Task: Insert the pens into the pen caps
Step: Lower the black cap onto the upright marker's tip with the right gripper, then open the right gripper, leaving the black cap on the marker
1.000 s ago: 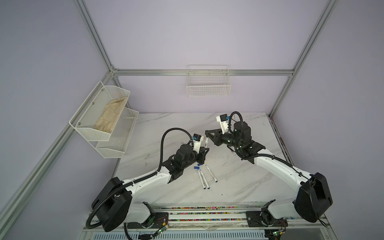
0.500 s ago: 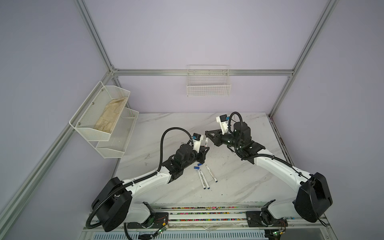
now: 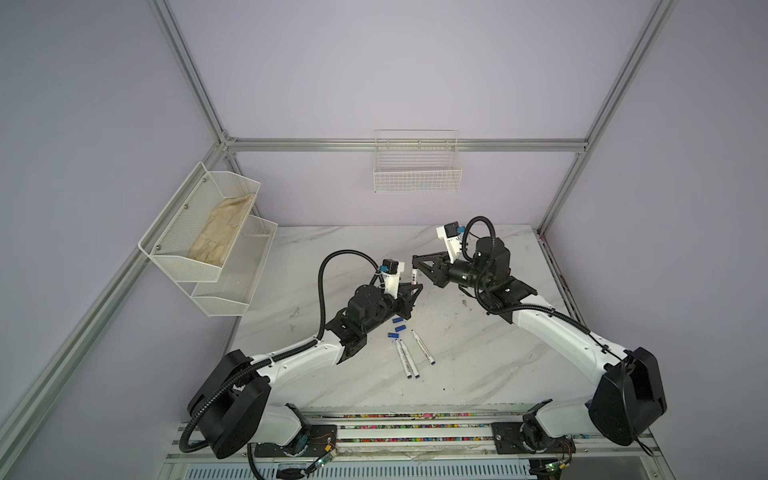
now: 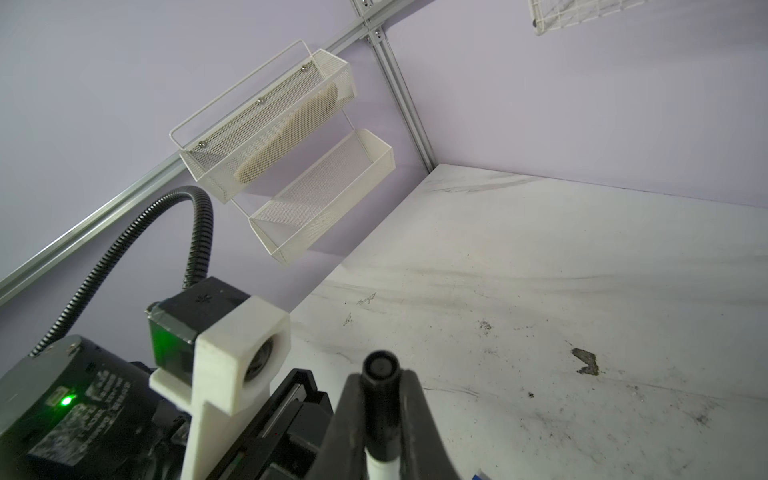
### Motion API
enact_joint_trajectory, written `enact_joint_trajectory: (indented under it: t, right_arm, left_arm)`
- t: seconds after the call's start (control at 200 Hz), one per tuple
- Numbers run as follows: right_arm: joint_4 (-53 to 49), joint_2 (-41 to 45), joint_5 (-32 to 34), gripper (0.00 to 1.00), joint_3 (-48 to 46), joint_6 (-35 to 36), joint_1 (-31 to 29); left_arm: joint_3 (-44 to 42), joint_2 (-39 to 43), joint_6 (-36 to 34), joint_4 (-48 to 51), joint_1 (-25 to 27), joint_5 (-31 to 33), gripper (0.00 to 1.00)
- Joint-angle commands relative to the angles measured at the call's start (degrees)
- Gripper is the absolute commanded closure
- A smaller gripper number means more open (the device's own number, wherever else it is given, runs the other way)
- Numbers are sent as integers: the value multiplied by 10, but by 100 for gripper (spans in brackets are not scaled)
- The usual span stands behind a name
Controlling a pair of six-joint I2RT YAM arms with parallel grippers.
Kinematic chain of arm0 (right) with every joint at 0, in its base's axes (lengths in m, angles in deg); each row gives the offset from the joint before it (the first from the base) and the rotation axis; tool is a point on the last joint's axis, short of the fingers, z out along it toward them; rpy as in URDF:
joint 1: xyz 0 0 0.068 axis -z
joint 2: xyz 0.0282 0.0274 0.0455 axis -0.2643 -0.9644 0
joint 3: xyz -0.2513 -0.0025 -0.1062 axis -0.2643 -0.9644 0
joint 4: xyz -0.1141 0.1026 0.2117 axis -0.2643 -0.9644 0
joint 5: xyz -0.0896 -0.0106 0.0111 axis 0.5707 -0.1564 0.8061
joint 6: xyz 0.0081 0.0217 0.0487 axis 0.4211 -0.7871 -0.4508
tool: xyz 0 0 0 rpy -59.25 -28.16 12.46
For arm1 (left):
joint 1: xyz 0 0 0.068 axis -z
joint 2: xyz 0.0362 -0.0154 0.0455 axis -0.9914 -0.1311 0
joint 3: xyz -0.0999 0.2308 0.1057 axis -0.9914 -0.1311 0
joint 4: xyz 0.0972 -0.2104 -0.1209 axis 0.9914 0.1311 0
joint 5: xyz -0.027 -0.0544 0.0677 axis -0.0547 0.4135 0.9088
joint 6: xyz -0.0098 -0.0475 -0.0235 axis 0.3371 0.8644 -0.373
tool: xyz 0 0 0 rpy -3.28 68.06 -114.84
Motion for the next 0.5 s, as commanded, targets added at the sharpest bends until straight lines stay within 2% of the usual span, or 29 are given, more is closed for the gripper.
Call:
enact_joint_trajectory:
  t: [0.0,0.255,0.495]
  right_arm:
    - [-79,12,-114,100,-5,-3,-4]
    - [-146,6,-132,100,23,45,-4]
    - [-166,11,-141,100,30,58,-4]
  left_arm:
    - [28,3,-13,-126,-33,75,100]
    - [23,-2,-102,-138,-23,89,100]
    - [-12,-1,-131,-209,-9,126,100]
